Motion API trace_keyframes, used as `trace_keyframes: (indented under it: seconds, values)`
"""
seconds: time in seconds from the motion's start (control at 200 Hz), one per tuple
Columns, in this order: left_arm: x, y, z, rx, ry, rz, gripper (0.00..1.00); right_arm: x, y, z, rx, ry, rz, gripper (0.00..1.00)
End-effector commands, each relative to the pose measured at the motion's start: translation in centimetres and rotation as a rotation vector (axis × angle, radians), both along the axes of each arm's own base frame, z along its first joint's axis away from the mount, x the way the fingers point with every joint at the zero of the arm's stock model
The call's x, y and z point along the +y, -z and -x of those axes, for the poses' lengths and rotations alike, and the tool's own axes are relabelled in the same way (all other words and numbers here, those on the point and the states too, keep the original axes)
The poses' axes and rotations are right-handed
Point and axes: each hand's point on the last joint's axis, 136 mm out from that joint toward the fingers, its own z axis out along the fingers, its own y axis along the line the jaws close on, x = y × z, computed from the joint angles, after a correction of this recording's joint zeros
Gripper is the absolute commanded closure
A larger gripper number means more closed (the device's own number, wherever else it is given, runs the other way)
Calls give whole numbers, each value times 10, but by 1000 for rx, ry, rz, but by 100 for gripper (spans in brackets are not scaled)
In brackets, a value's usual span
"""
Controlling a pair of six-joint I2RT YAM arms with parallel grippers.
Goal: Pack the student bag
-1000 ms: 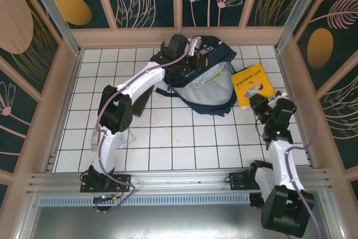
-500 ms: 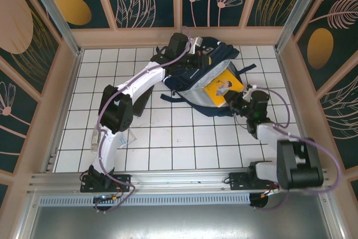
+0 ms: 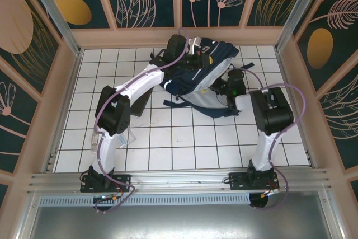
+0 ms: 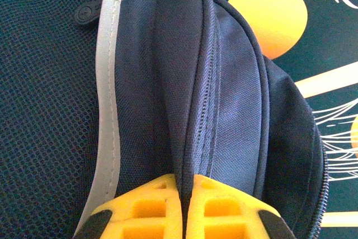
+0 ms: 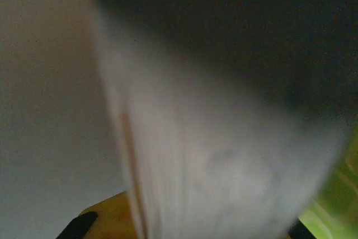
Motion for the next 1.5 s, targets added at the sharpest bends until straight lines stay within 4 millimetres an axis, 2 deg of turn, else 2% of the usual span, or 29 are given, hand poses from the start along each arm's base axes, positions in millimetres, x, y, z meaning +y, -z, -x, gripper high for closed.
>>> trace_keyframes:
  seconds: [0.0, 0.085, 0.135, 0.2, 0.24, 0.355, 0.575, 0.851, 0.931, 0.996, 1.031, 1.086, 1.181, 1.226, 1.331, 1.491]
  values:
    - [-4, -94, 23, -185, 66, 171, 100, 11, -31, -33, -82, 30, -41, 100]
    - [-2, -94, 19, -191, 42, 166, 100, 3, -8, -38, 41, 85, -7, 98]
    - [-3, -92, 15, -190, 31, 166, 100, -3, -2, -34, 81, 108, 15, 88]
    - [-3, -91, 10, -188, 17, 175, 100, -10, -1, -28, 112, 130, 42, 66]
    - [-3, -90, 7, -185, 9, 180, 100, -14, -2, -24, 134, 143, 68, 56]
    - [-1, -87, -5, -178, -26, 190, 100, -29, -8, -11, 186, 159, 152, 39]
    - [-3, -82, -16, -166, -63, 221, 100, -70, -27, 25, 234, 190, 300, 32]
    - [-5, -61, -17, -116, -76, 220, 100, -147, -57, 90, 216, 314, 473, 26]
    - [-1, -54, -14, -97, -83, 198, 67, -162, -69, 107, 187, 366, 526, 19]
    - [5, -49, -9, -90, -94, 178, 45, -171, -78, 117, 165, 400, 520, 14]
    - [9, -46, -6, -87, -103, 171, 38, -176, -83, 120, 153, 417, 505, 13]
    - [19, -40, -1, -81, -128, 155, 30, -182, -89, 124, 134, 444, 487, 1]
    - [42, -29, 7, -56, -186, 138, 26, -188, -98, 127, 108, 468, 472, 1]
    - [56, -22, 10, -39, -221, 132, 25, -184, -102, 126, 91, 453, 459, 1]
    - [89, 12, 15, 22, -311, 101, 25, -170, -103, 121, 68, 399, 410, 1]
    - [132, 72, 22, 157, -421, 64, 26, -140, -88, 117, 85, 330, 404, 1]
